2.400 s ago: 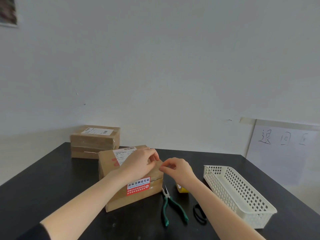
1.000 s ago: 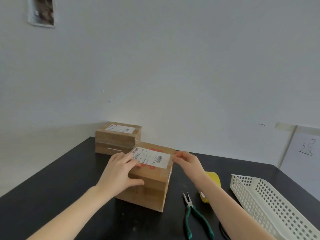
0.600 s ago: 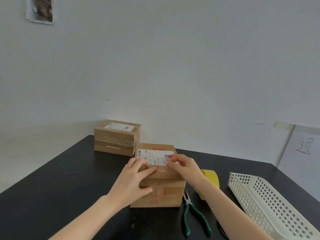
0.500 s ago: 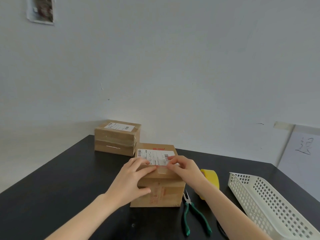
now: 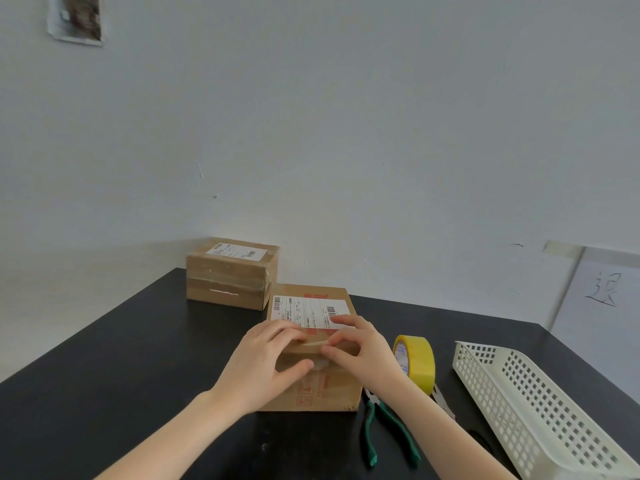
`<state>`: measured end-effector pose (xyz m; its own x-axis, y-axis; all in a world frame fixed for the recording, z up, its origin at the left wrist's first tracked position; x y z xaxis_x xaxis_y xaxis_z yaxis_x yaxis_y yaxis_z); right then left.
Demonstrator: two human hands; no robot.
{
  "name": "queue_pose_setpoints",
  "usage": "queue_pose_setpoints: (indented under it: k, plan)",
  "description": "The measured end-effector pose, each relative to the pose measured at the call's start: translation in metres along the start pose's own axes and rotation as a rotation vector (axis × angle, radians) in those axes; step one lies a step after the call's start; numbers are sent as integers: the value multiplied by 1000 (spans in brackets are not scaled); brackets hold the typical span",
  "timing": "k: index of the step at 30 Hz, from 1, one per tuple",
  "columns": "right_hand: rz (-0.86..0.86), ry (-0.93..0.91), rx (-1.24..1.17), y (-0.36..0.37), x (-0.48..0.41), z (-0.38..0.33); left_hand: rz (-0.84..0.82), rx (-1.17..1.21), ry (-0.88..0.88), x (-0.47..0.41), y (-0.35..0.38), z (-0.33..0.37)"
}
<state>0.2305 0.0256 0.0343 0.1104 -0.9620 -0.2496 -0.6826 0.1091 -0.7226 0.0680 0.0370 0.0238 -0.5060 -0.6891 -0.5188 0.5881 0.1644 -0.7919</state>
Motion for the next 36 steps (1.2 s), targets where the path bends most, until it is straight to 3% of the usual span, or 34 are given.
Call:
queue_pose_setpoints:
  k: [13,26,36]
  plan:
    - [125,-20,-14,-1,8,5,118,-70,-53,-7,2,2]
    - [141,-11,-18,0,13,8,199,-108,-93,-9,3,2]
    - [180,5,-14,-5,11,8,187,-71,-87,-10,4,-1]
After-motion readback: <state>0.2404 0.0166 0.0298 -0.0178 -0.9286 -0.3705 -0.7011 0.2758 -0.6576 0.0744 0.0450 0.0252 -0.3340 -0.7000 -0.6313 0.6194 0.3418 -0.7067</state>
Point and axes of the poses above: each hand's wrist, its own x-axis away from the middle knuckle, its own y-axis out of the palm, z = x × y, the point moved 9 cm from there along -x, towards the middle knuckle, and after that the axes turned 7 degrees about -z, right-handed, at the moved point
